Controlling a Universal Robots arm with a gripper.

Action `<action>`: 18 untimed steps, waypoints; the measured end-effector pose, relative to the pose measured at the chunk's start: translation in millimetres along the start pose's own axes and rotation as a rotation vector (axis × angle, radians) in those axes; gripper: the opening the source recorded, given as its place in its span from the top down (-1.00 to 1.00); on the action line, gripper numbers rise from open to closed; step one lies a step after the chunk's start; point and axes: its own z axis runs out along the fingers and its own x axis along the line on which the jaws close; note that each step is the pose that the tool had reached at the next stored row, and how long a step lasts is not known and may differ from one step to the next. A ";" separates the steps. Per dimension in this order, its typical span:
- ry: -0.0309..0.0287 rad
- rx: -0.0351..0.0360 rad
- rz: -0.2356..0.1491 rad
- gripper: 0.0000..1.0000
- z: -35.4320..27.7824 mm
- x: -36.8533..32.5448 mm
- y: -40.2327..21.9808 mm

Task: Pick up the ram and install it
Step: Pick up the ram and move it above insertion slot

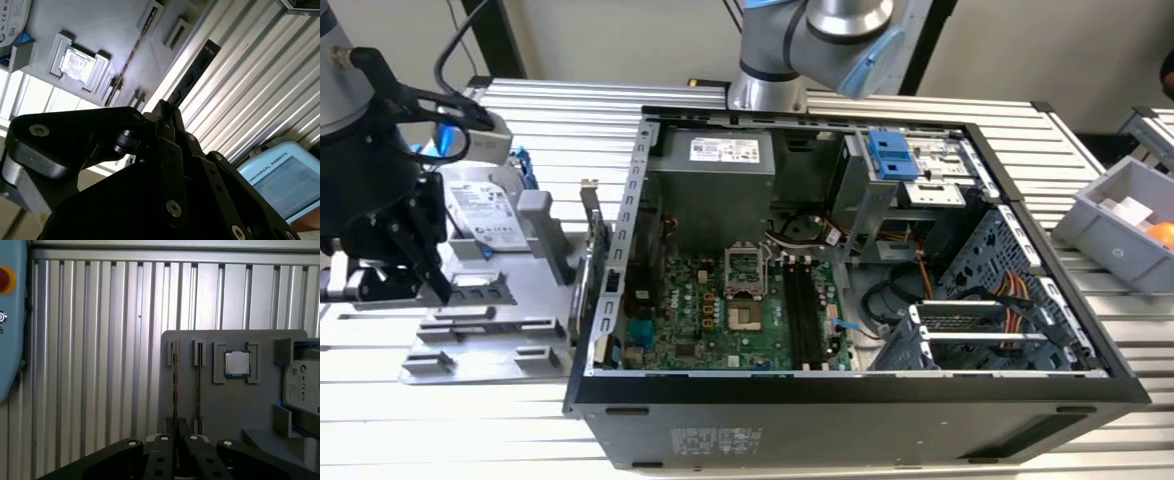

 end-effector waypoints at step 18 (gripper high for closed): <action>0.0000 0.0001 0.000 1.00 -23.2 1.0 0.5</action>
